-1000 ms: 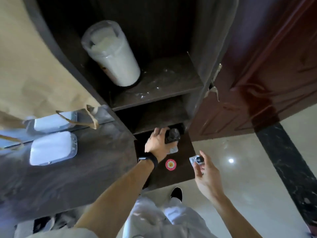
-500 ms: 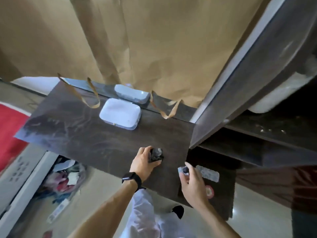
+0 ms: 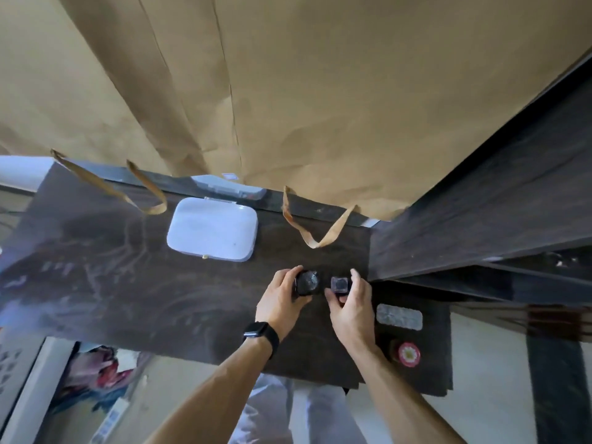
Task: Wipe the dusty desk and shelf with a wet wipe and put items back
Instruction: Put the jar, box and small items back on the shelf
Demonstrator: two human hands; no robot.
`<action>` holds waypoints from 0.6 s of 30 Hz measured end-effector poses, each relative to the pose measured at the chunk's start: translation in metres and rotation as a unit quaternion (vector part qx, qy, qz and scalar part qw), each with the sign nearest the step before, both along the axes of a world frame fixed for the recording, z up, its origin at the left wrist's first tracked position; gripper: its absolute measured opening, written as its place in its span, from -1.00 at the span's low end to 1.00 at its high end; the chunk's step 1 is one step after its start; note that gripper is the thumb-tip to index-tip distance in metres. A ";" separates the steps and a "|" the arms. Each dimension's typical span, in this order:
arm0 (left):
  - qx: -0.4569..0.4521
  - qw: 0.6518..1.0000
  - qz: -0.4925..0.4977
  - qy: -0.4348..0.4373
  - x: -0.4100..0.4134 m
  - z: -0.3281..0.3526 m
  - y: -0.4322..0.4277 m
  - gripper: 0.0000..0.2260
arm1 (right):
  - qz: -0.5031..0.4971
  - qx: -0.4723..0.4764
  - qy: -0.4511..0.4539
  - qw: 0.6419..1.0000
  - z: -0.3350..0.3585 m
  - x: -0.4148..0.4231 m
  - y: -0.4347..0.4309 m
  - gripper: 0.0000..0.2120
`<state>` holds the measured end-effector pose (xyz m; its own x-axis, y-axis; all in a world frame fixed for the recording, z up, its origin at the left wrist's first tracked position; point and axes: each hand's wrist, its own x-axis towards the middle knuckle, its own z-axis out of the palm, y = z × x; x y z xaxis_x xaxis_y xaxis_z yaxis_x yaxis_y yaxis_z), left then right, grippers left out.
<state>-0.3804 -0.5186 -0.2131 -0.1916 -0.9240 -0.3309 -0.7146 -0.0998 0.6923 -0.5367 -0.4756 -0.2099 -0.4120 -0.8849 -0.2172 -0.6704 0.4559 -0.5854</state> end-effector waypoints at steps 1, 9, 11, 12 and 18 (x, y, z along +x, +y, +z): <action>-0.006 1.000 -0.003 -0.010 0.002 -0.001 0.006 -0.39 | -0.009 -0.003 0.001 1.000 0.002 -0.001 0.006 -0.40; -0.189 0.952 -0.182 -0.158 0.023 -0.006 0.051 -0.38 | 0.137 0.002 0.158 0.978 0.007 -0.002 0.065 -0.35; -0.171 0.944 -0.207 -0.194 0.017 -0.006 0.049 -0.31 | 0.164 0.028 0.166 0.972 0.004 -0.001 0.061 -0.27; -0.163 0.942 -0.212 -0.204 0.014 -0.005 0.046 -0.29 | 0.172 0.041 0.169 0.970 0.003 -0.001 0.057 -0.25; -0.142 0.936 -0.231 -0.226 -0.012 -0.002 0.005 -0.28 | 0.151 0.099 0.179 0.967 -0.001 -0.002 0.024 -0.20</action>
